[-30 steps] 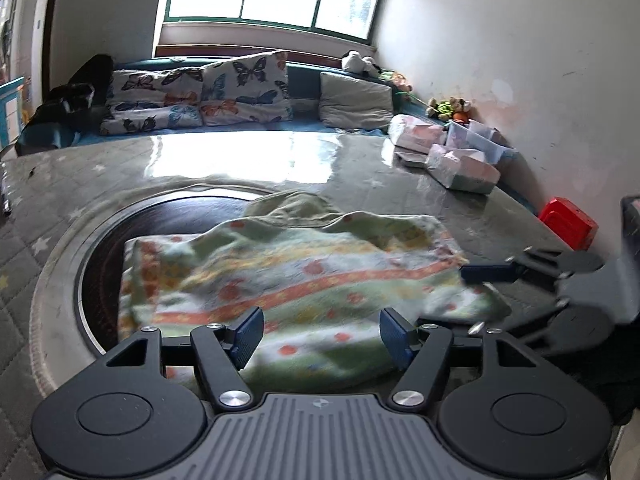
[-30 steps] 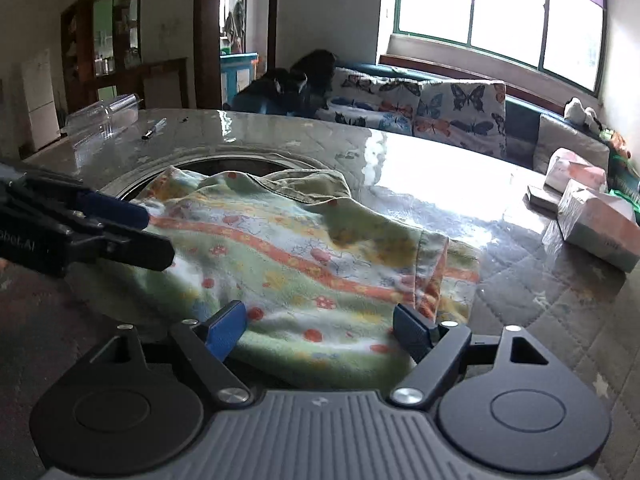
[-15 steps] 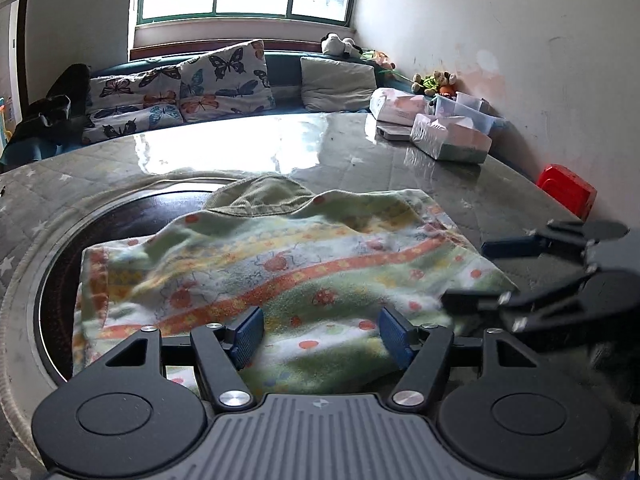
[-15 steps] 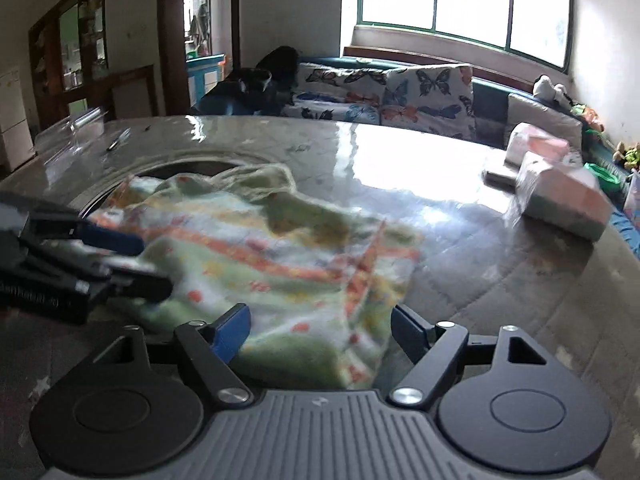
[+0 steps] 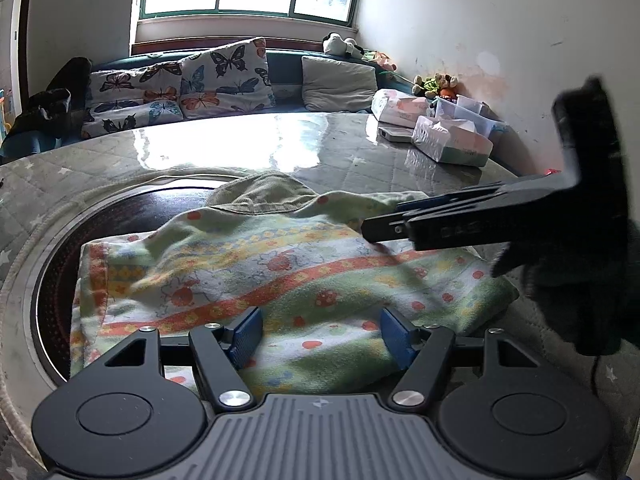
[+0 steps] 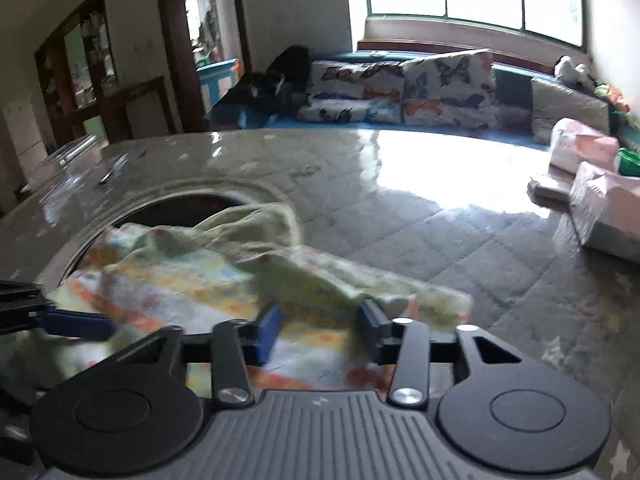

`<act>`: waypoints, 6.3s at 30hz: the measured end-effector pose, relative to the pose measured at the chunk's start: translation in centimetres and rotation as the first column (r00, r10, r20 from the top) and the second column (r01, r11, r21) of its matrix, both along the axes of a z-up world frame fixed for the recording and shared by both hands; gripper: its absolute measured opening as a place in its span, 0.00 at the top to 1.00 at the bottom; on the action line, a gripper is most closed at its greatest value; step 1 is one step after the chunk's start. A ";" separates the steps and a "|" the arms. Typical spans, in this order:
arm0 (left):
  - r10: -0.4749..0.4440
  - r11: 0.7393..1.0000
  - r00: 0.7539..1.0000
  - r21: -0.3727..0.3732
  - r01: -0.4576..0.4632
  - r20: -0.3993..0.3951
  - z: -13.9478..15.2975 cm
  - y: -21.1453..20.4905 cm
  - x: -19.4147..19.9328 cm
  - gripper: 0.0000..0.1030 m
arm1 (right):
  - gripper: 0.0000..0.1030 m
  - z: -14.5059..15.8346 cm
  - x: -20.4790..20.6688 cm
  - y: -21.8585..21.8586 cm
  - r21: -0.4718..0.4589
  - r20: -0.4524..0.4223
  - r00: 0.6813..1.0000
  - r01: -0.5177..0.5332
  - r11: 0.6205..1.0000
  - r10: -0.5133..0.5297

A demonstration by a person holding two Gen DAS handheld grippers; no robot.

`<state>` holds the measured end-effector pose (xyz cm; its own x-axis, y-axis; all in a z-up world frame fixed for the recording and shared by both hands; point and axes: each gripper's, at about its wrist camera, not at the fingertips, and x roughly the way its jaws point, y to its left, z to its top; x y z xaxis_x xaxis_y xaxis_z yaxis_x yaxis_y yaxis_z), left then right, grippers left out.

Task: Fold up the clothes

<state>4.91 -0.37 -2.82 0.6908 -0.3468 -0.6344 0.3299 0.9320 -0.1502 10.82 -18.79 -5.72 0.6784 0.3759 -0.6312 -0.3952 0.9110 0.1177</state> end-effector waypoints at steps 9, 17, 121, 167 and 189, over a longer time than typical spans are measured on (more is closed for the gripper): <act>0.107 0.992 0.994 -0.062 -0.108 -0.026 1.3 3.4 4.5 0.37 | 0.68 0.6 0.6 0.9 0.007 0.003 1.000 -0.028 1.000 0.028; 0.120 0.984 0.990 -0.125 -0.128 -0.068 0.8 4.0 8.6 0.66 | 0.68 0.6 1.9 3.9 0.017 -0.004 0.995 -0.104 0.994 0.104; 0.311 0.945 0.949 0.092 -0.315 0.059 -0.6 11.1 -3.5 0.36 | 0.41 0.9 -8.1 -1.3 0.025 -0.026 0.997 -0.078 0.997 0.079; 0.335 0.936 0.941 0.097 -0.337 0.042 -0.2 11.8 -3.4 0.28 | 0.63 3.9 -2.5 9.2 -0.066 0.049 0.967 -0.247 0.967 0.250; 0.441 0.874 0.890 -0.169 -0.455 -0.117 2.4 16.7 -2.7 0.30 | 0.59 0.2 -11.0 21.4 -0.298 0.046 0.774 -0.593 0.748 0.632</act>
<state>2.22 16.37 -0.44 0.7551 -0.1278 -0.6431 -0.1350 0.9295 -0.3431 -0.13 2.61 -5.55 0.4423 0.5814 -0.6829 -0.8723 0.4559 -0.1769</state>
